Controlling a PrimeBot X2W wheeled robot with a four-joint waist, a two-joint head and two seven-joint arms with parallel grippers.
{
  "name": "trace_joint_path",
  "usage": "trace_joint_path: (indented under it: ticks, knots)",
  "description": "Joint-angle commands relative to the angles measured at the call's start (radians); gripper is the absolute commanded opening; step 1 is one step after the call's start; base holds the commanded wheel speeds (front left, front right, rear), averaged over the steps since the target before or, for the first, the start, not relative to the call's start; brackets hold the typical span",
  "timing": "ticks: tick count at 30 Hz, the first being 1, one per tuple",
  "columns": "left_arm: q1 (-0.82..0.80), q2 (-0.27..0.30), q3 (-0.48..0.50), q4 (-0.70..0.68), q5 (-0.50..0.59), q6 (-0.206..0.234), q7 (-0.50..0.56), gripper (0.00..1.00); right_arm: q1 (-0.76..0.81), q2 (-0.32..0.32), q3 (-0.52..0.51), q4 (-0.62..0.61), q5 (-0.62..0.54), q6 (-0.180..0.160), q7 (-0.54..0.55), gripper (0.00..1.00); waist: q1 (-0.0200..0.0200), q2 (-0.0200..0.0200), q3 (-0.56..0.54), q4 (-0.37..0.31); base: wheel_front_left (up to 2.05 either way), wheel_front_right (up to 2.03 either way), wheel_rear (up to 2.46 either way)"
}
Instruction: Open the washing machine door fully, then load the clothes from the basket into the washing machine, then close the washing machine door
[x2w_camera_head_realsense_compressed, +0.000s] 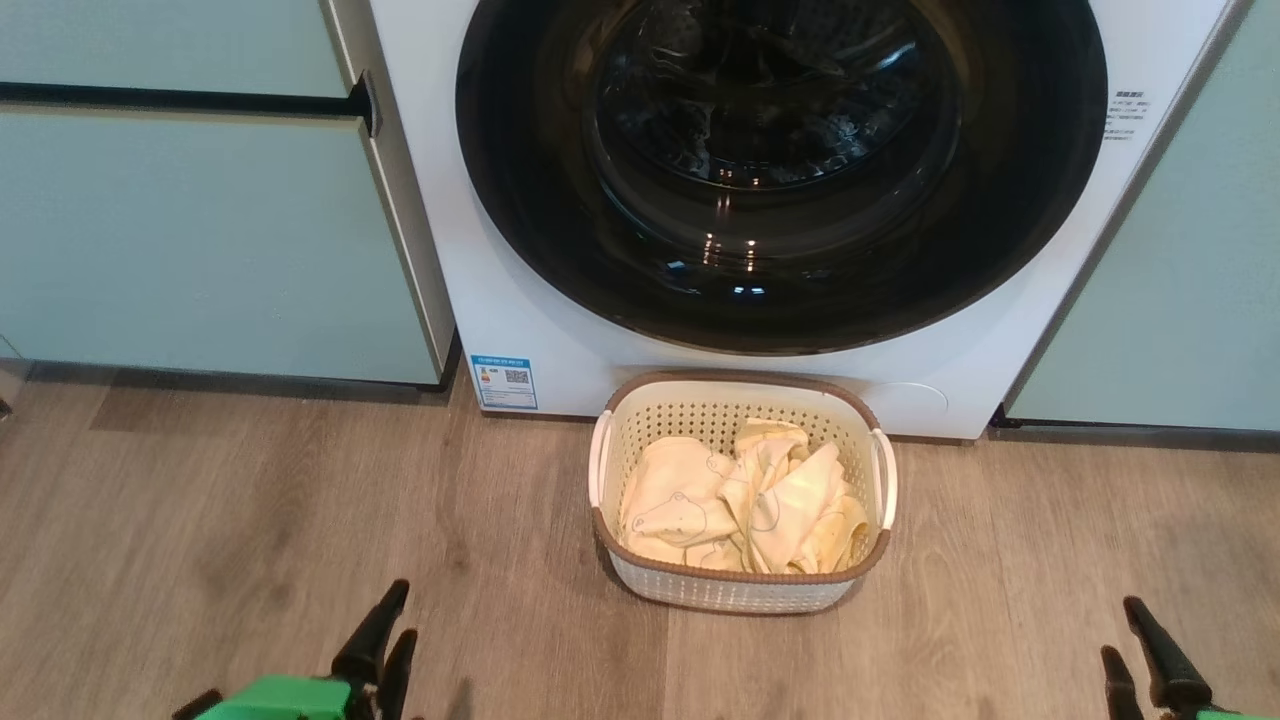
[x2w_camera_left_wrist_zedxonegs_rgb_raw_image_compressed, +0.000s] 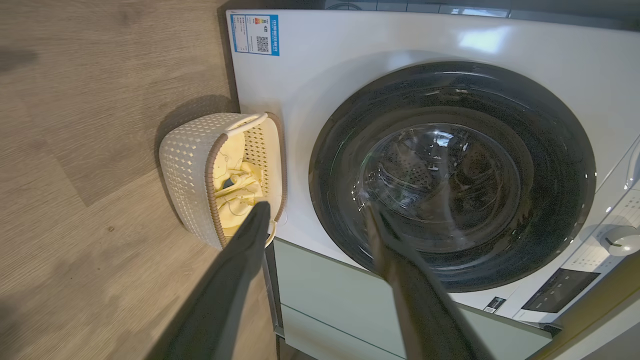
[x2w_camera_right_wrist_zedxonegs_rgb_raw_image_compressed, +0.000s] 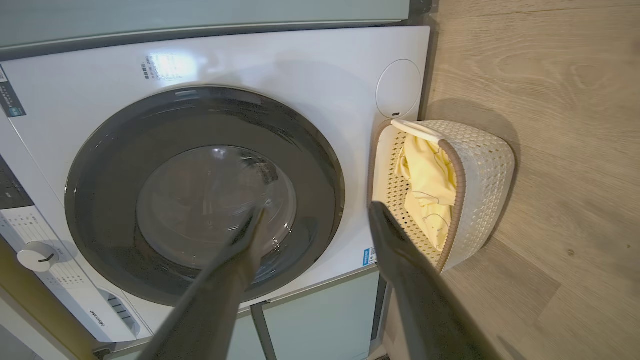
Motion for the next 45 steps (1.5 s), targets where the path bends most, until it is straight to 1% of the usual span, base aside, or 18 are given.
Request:
trace_joint_path:
  ticks: [1, 9, 18, 26, 34, 45]
  knots:
    - [-0.057, 0.009, 0.002, -0.039, 0.015, -0.001, -0.012, 1.0, -0.054, -0.006, 0.006, -0.043, -0.004, 0.001, -0.014, 1.0, 0.0, 0.0, 0.001, 0.0, 0.0, 0.0, 0.0]
    - [-0.075, 0.01, -0.005, -0.046, 0.041, -0.001, -0.033, 1.0, -0.065, -0.008, 0.015, -0.058, -0.024, 0.001, -0.035, 1.0, 0.0, 0.0, 0.002, 0.0, 0.0, 0.0, 0.0]
    - [-0.101, 0.011, -0.007, -0.053, 0.108, -0.001, -0.059, 1.0, -0.08, -0.01, 0.022, -0.08, -0.109, 0.001, -0.062, 1.0, 0.0, 0.0, 0.004, -0.001, 0.0, 0.0, 0.0]
    - [-0.125, 0.013, -0.013, -0.076, 0.236, 0.008, -0.086, 1.0, -0.095, -0.012, 0.034, -0.109, -0.239, 0.001, -0.088, 1.0, 0.0, 0.0, 0.008, -0.001, 0.0, 0.0, 0.0]
    - [-0.142, 0.014, -0.026, -0.106, 0.351, 0.024, -0.109, 1.0, -0.107, -0.014, 0.045, -0.137, -0.356, 0.002, -0.112, 1.0, 0.0, 0.0, 0.011, -0.001, 0.0, 0.0, 0.0]
    - [-0.164, 0.016, -0.052, -0.138, 0.537, 0.05, -0.141, 1.0, -0.121, -0.017, 0.066, -0.17, -0.539, 0.002, -0.144, 1.0, 0.0, 0.0, 0.013, -0.003, 0.0, 0.0, 0.0]
